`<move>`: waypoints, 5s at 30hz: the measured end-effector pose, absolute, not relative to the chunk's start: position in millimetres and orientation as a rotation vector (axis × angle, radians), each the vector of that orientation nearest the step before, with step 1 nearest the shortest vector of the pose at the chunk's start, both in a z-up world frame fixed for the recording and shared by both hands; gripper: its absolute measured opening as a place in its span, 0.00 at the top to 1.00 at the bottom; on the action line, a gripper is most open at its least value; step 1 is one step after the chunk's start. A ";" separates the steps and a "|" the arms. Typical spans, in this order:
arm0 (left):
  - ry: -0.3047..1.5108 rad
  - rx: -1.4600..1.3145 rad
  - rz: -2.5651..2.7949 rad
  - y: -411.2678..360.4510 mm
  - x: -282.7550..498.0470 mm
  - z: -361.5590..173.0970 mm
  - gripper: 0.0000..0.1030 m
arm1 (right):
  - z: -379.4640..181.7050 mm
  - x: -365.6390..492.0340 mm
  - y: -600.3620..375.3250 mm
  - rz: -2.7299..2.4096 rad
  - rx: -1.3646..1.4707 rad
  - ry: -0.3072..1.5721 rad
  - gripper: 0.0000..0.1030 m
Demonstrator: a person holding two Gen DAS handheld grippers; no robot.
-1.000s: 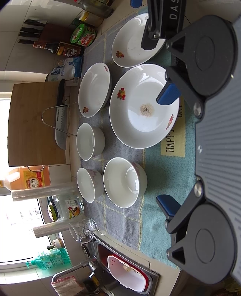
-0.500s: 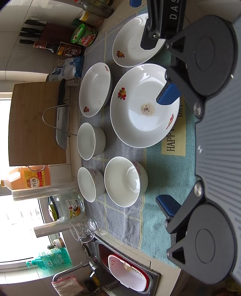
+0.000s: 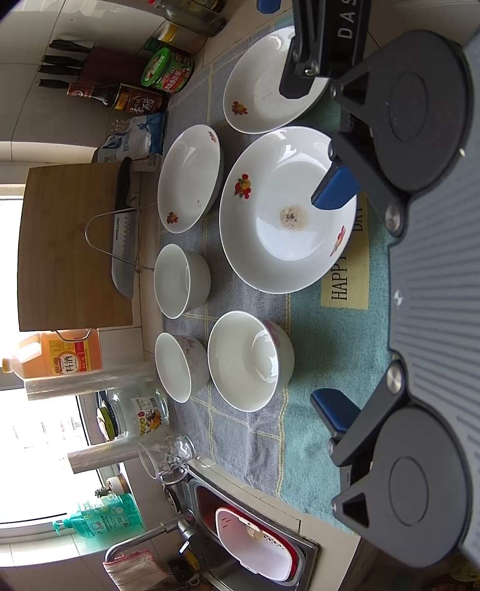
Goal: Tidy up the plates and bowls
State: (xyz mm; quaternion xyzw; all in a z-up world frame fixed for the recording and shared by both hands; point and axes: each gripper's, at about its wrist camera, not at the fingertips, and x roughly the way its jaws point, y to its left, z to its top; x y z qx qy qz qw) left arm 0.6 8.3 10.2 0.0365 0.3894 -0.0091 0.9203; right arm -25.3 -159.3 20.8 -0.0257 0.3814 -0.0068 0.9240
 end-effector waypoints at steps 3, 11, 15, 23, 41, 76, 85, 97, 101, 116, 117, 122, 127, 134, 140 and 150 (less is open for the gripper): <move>0.799 0.076 -0.019 8.8 0.2 10.6 0.01 | 22.3 -25.8 -159.5 -0.014 -0.053 0.782 0.00; 0.794 0.071 -0.029 11.3 -1.3 12.0 0.01 | 25.8 -26.4 -159.3 -0.020 -0.054 0.777 0.00; 0.790 0.073 -0.038 12.6 -0.7 11.8 0.01 | 28.0 -26.3 -159.5 -0.029 -0.058 0.773 0.00; 0.781 0.064 -0.081 17.7 3.3 10.8 0.01 | 26.3 -29.1 -154.9 -0.051 -0.060 0.757 0.00; 0.729 0.095 -0.315 34.9 20.8 9.0 0.01 | 23.0 -45.4 -145.5 -0.164 -0.126 0.696 0.00; 0.801 0.167 -0.489 -60.9 87.9 -18.5 0.01 | -104.7 -18.6 -262.4 0.033 -0.019 0.810 0.00; 0.818 0.274 -0.646 -125.7 121.9 -25.4 0.01 | -109.4 -15.6 -284.5 0.129 -0.053 0.747 0.00; 0.946 0.395 -0.822 -196.6 159.9 -54.8 0.17 | -113.0 -16.1 -299.9 0.241 -0.088 0.685 0.00; 0.964 0.432 -0.847 -205.9 163.1 -60.9 0.22 | -113.9 -13.4 -301.5 0.271 -0.098 0.675 0.00; 1.016 0.519 -0.880 -220.8 173.1 -73.7 0.26 | -113.7 -11.5 -303.4 0.301 -0.109 0.676 0.00; 1.020 0.517 -0.880 -221.2 173.9 -73.9 0.26 | -113.4 -11.0 -303.3 0.302 -0.109 0.677 0.00; 1.032 0.511 -0.876 -222.5 175.3 -73.0 0.26 | -112.4 -10.2 -302.1 0.302 -0.112 0.686 0.00; 1.036 0.492 -0.882 -222.4 176.2 -70.2 0.27 | -109.9 -8.5 -303.9 0.300 -0.120 0.705 0.00; 1.016 0.475 -0.893 -232.8 178.6 -62.9 0.27 | -101.3 -4.8 -315.0 0.287 -0.136 0.704 0.00; 0.990 0.467 -0.910 -255.1 188.6 -60.5 0.27 | -96.2 6.3 -336.3 0.265 -0.155 0.702 0.00; 0.965 0.457 -0.909 -291.3 214.4 -63.9 0.27 | -99.6 37.2 -368.3 0.257 -0.166 0.712 0.00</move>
